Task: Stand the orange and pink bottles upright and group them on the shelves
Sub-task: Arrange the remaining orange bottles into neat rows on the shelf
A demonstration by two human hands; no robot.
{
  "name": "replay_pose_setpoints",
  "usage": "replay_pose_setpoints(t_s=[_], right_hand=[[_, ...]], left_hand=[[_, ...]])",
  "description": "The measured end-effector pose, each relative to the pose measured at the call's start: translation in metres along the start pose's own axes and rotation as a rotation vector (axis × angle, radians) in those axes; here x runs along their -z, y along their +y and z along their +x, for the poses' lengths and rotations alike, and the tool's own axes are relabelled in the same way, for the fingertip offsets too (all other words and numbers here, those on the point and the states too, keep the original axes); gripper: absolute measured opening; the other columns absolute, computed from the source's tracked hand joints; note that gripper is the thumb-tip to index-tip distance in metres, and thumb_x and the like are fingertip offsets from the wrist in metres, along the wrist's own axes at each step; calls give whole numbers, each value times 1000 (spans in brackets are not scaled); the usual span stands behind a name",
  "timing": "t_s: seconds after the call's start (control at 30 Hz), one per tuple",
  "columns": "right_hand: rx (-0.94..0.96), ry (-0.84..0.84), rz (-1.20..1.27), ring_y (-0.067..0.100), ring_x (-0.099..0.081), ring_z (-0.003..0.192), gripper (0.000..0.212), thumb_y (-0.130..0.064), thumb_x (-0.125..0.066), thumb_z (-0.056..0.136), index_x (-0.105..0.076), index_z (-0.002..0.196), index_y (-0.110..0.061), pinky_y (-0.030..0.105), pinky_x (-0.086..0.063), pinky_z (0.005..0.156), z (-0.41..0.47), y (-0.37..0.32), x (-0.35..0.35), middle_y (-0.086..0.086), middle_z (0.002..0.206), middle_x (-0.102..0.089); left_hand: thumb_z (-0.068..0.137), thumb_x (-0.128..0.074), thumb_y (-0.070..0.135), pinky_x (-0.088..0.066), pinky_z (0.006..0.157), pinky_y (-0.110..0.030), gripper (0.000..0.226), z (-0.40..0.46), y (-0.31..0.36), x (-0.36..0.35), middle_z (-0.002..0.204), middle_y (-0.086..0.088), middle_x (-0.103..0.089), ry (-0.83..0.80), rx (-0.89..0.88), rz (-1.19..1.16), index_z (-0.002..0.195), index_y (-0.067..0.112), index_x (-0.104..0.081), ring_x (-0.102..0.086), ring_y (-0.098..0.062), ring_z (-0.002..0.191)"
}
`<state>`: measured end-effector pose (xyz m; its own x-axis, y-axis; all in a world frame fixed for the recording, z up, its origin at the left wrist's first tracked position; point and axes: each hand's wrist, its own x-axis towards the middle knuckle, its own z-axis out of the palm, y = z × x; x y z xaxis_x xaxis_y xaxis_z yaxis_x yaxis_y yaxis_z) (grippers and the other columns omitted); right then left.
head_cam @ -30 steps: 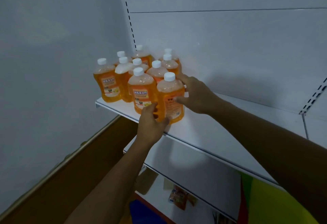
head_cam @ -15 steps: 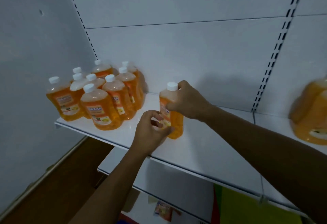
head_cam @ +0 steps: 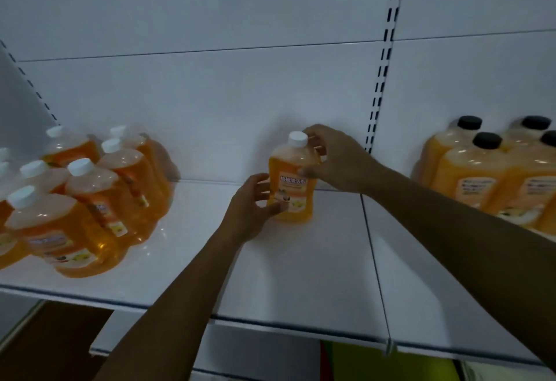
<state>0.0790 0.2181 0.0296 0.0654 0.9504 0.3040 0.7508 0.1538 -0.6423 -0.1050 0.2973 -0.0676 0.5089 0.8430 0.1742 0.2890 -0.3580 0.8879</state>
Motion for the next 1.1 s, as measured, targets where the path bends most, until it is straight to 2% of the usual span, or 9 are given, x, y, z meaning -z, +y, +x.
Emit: replay_pose_setpoints(t_s=[0.03, 0.1, 0.17, 0.3, 0.4, 0.53, 0.83, 1.0, 1.1], right_hand=[[-23, 37, 10, 14, -55, 108, 60, -18, -79, 75, -49, 127, -15, 20, -45, 80, 1, 5, 0, 0, 125, -58], [-42, 86, -13, 15, -56, 107, 54, -15, -78, 77, -49, 122, -16, 23, -47, 83, 6, 12, -1, 1, 122, -59], [-45, 111, -45, 18, -58, 106, 48, -13, -77, 77, -51, 118, -15, 29, -50, 86, 12, 20, -2, 3, 118, -61], [-40, 176, -115, 21, -58, 104, 45, -14, -75, 79, -55, 118, -10, 36, -50, 91, 25, 33, -7, 6, 116, -61], [-33, 248, -198, 23, -51, 110, 49, -16, -76, 78, -55, 122, -6, 30, -42, 94, 32, 41, -13, 11, 122, -53], [-13, 271, -206, 27, -50, 113, 51, -18, -75, 78, -55, 123, -7, 38, -42, 98, 31, 50, -20, 11, 123, -51], [2, 318, -209, 25, -51, 109, 48, -18, -73, 79, -56, 122, -8, 36, -44, 95, 30, 54, -26, 7, 118, -53], [11, 355, -218, 24, -52, 107, 44, -19, -71, 79, -56, 120, -8, 34, -44, 91, 26, 54, -30, 7, 116, -54], [-3, 369, -209, 24, -52, 106, 42, -17, -69, 80, -55, 118, -7, 34, -44, 90, 24, 51, -30, 8, 116, -54]], left_hand=[[76, -81, 26, -55, 81, -25, 59, 9, -3, -5, 115, 9, -65, -12, -6, 6, 125, 21, -50, -64, -6, 101], [78, -79, 27, -50, 78, -15, 51, 25, -6, -15, 113, 14, -63, -29, -51, 59, 121, 24, -51, -61, 0, 99], [81, -76, 26, -47, 78, -14, 47, 40, -11, -21, 113, 13, -62, -40, -84, 94, 120, 25, -51, -61, -2, 100], [83, -69, 39, -52, 91, -38, 44, 59, -22, -23, 115, 11, -62, -69, -106, 168, 121, 25, -52, -62, -10, 105], [76, -63, 50, -52, 90, -44, 51, 60, -24, -25, 113, 11, -64, -42, -73, 162, 120, 28, -52, -63, -10, 102], [73, -62, 54, -52, 89, -45, 54, 62, -24, -26, 112, 9, -66, -57, -33, 190, 119, 28, -53, -64, -14, 101], [81, -59, 52, -48, 94, -44, 50, 61, -23, -30, 117, 6, -66, -56, -31, 321, 123, 27, -50, -63, -18, 107], [92, -56, 43, -37, 104, -47, 40, 54, -18, -33, 123, 4, -63, -25, -29, 397, 126, 24, -47, -59, -22, 115], [95, -51, 44, -29, 104, -46, 41, 53, -13, -37, 127, 3, -60, -52, -12, 469, 130, 24, -43, -55, -23, 118]])
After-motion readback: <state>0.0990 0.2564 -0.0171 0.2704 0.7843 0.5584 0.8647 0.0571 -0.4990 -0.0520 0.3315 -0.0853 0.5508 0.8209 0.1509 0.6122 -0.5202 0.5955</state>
